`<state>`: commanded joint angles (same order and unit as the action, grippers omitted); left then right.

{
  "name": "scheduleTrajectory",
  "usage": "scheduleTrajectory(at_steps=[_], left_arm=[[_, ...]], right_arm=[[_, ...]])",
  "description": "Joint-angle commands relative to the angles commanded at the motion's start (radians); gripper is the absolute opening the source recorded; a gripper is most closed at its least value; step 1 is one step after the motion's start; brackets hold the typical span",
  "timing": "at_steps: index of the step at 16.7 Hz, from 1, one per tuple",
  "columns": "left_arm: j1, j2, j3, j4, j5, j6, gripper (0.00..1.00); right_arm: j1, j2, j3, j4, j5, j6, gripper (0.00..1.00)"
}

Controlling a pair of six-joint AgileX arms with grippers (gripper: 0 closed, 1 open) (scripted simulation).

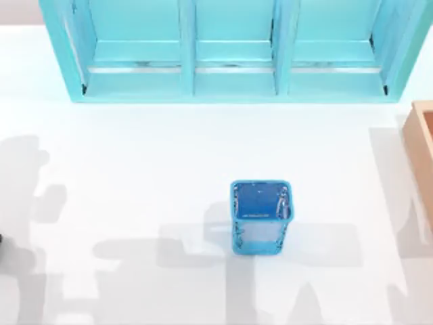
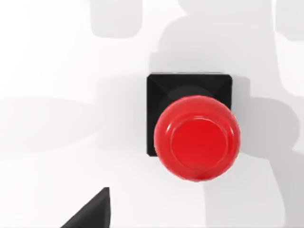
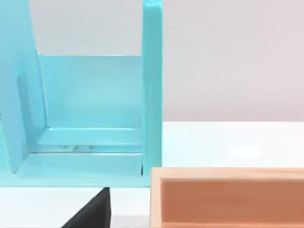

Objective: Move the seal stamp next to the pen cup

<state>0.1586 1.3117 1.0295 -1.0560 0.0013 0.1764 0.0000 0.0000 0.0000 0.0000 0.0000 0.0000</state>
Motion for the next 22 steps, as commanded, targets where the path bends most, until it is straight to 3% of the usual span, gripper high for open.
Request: scheduleTrajectory(at_steps=[5,12,22], left_arm=[[0.031,0.228,0.21,-0.189,-0.001,0.033,1.0],[0.03,0.256,0.231,-0.207,-0.001,0.036,1.0],[0.038,0.354,-0.049,0.174,-0.001,0.042,1.0]], right_arm=[[0.0,0.0,0.0,0.0,0.0,0.0,1.0],[0.0,0.0,0.0,0.0,0.0,0.0,1.0],[0.0,0.0,0.0,0.0,0.0,0.0,1.0]])
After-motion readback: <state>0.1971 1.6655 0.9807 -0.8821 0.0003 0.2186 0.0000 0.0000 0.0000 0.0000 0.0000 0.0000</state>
